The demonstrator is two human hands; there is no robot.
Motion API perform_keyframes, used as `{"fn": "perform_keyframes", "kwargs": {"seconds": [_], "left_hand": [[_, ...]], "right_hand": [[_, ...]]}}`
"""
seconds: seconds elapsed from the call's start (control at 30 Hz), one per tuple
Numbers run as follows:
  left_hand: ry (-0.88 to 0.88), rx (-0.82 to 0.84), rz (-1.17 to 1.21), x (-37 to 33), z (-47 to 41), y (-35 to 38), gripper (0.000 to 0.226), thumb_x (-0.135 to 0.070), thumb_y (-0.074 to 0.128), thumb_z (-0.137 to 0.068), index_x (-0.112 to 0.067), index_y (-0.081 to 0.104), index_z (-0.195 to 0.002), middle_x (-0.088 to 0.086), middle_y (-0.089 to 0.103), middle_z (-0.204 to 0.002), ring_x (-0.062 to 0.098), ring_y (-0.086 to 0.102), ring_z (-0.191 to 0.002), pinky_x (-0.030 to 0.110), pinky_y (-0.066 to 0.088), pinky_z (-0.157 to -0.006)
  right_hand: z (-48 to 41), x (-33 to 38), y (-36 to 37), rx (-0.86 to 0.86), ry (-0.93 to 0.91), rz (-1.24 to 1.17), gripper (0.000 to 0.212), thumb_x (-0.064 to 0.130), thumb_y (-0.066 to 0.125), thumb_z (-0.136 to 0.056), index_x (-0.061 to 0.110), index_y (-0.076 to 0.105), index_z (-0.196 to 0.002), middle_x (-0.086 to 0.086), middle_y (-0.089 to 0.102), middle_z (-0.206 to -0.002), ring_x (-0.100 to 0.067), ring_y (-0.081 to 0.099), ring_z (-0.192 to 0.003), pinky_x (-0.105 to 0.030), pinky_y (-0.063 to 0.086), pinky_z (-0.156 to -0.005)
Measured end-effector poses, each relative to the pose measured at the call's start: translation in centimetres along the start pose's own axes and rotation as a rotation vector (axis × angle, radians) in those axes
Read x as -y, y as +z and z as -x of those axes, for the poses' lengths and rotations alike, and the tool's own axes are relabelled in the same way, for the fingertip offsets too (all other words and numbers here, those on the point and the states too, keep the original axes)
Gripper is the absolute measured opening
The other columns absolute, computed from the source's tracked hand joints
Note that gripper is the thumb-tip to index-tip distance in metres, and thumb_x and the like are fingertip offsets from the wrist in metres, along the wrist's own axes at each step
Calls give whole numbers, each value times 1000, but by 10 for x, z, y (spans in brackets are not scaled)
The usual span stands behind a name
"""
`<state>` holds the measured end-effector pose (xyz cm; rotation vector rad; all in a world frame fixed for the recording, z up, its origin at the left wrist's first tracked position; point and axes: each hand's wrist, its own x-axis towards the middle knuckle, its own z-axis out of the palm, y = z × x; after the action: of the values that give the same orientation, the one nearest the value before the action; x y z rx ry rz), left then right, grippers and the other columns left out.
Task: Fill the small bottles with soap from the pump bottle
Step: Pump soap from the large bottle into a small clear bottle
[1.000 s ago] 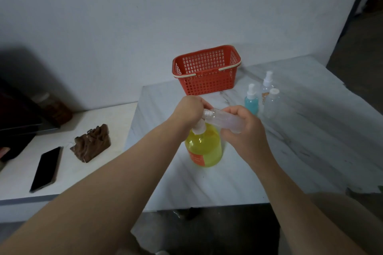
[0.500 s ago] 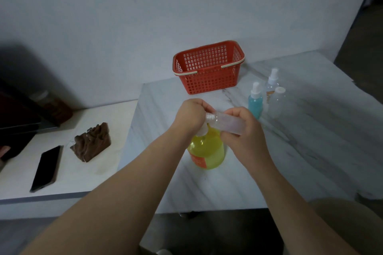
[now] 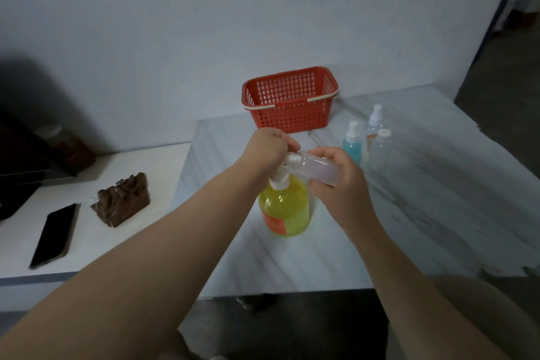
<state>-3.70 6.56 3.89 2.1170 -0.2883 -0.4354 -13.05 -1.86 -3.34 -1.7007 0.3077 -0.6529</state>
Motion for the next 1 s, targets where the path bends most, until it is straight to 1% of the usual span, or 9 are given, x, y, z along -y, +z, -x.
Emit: {"fn": "perform_keyframes", "kwargs": {"seconds": [0.1,0.17,0.23,0.37,0.5,0.67,0.77,0.9,1.0], "left_hand": [[8,32,-47,1,1,-1,37,10,34,-85,-13,63,-82,-6,56,-73,7,48,-64,15,35,-39],[33,78,-93,3,2,-1,34,10,37,-86,-10,65,-91,-5,54,-76,8,47,-63,13,40,-40],[60,105,-140,3,3,0,35,14,37,-85,-1,65,-97,-1,55,-82,12,47,-64,10,36,-40],[48,87,-128,6,-1,2,41,16,35,-82,-15,56,-66,-4,53,-70,7,46,-60,10,39,-48],[29,57,-54,14,-7,8,41,13,33,-79,-16,58,-64,0,57,-71,11,50,-66,20,43,-59],[15,27,9,18,-7,8,40,14,32,-76,-13,58,-63,3,58,-69,14,51,-64,23,41,-59],[4,28,13,18,-6,9,40,14,32,-76,-13,58,-63,5,58,-70,15,51,-65,25,41,-60],[9,9,15,20,-4,9,39,12,34,-79,-15,58,-64,2,58,-71,12,51,-65,23,41,-59],[0,-34,46,17,-3,10,40,11,32,-78,-15,58,-62,1,58,-70,13,51,-67,24,43,-60]], "right_hand": [[-1,-1,2,2,-7,15,42,-9,64,-69,24,59,-94,13,64,-89,8,58,-75,-5,41,-62],[0,-2,3,4,-12,33,42,-9,64,-68,23,59,-95,13,64,-89,6,58,-76,-6,42,-63],[0,-3,3,3,-23,53,42,-10,64,-68,22,59,-95,14,63,-89,7,57,-77,-6,42,-63],[1,-5,3,-6,-29,84,38,-9,65,-67,19,59,-92,10,63,-85,3,56,-72,-5,39,-59],[-1,-10,7,-26,-10,106,33,-3,67,-67,22,56,-86,12,60,-78,1,55,-67,-8,39,-57],[-1,-11,10,-26,39,99,26,8,70,-67,21,57,-86,12,61,-78,-2,56,-70,-9,39,-57],[0,-10,10,-31,46,82,25,19,62,-60,26,56,-83,14,62,-77,0,57,-71,-8,39,-57],[1,-9,6,-10,42,85,32,-1,67,-67,24,57,-86,12,62,-78,2,55,-68,-9,39,-57],[2,-6,5,-4,32,71,36,-6,66,-68,25,57,-86,12,62,-79,4,55,-68,-8,39,-58]]}}
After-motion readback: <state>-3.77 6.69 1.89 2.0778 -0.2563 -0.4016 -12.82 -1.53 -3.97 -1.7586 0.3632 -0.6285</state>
